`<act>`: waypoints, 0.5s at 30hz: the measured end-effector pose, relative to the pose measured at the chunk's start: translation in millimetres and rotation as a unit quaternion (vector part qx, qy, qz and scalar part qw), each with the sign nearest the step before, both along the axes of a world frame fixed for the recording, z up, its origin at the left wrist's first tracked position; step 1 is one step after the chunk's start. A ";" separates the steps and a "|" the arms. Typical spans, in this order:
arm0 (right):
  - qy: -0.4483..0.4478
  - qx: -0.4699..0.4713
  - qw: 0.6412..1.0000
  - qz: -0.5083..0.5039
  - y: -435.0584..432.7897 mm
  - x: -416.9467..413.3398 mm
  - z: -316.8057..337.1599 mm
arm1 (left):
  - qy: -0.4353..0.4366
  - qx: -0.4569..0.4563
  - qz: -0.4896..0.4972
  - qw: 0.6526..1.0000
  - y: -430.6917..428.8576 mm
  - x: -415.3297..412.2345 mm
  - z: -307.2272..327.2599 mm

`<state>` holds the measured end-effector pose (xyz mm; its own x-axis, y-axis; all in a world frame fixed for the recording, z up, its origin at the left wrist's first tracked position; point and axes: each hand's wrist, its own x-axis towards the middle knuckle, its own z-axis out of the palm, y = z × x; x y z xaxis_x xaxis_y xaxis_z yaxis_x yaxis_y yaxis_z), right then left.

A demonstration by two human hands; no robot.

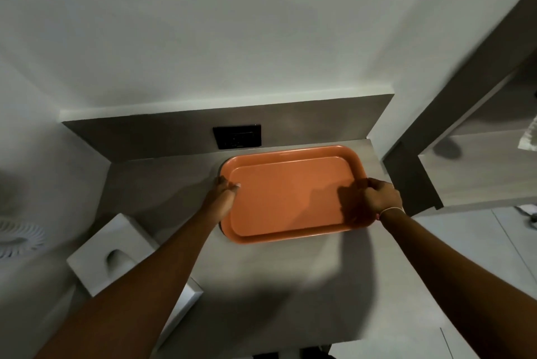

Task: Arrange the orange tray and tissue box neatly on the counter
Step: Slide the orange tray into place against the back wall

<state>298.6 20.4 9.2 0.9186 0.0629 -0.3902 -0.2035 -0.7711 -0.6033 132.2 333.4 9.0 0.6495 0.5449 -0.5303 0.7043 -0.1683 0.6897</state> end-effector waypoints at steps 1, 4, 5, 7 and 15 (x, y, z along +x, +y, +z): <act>-0.011 -0.007 1.000 0.011 0.0 -3.1 0.9 | 0.016 0.044 -0.034 0.998 -3.3 -1.9 0.9; -0.075 -0.033 0.993 0.090 -4.5 -30.9 -2.2 | 0.062 0.240 -0.154 0.956 -27.6 -19.3 5.2; -0.095 -0.045 0.986 0.131 -7.6 -47.2 -5.9 | 0.057 0.284 -0.181 0.940 -42.1 -29.9 5.1; -0.134 -0.075 0.962 0.224 -15.5 -85.3 -16.9 | 0.037 0.333 -0.234 0.913 -76.8 -57.3 0.0; -0.168 -0.181 0.900 0.360 -20.7 -137.3 -43.6 | 0.074 0.357 -0.274 0.890 -131.2 -112.0 -32.2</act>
<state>161.3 -0.2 -34.3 0.7611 0.6130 -0.2120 0.5740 -0.7888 -0.2199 20.2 202.1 -23.3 0.8732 0.4011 -0.2769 0.4563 -0.8724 0.1751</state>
